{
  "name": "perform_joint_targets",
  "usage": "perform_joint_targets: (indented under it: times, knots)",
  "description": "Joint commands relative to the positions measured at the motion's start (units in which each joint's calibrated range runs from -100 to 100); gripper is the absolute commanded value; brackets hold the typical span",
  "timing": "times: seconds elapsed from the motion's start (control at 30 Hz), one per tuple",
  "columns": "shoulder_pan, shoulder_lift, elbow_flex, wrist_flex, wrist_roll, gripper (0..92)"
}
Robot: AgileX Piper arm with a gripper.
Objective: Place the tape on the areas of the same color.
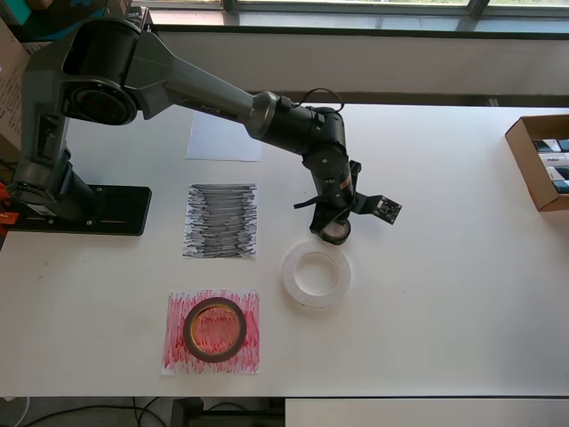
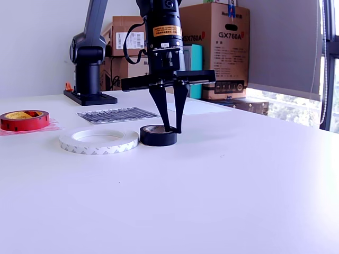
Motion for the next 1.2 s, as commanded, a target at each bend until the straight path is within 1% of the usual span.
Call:
perform_joint_targets:
  times: [0.0,0.3,0.67,0.77,0.97,1.17]
  knots:
    - [0.1,0.5,-0.3,0.4,-0.9,0.0]
    - [0.5,-0.7,-0.3,0.4,-2.1,0.0]
    - [5.1,-6.1,0.7,0.6,-3.5,0.0]
    - [6.1,-7.9,2.0,0.9,-5.8,0.0]
    - [5.4,-15.1,8.6,0.3,-12.9,0.0]
    - [4.1,-23.6,17.8,0.3,-14.8,0.0]
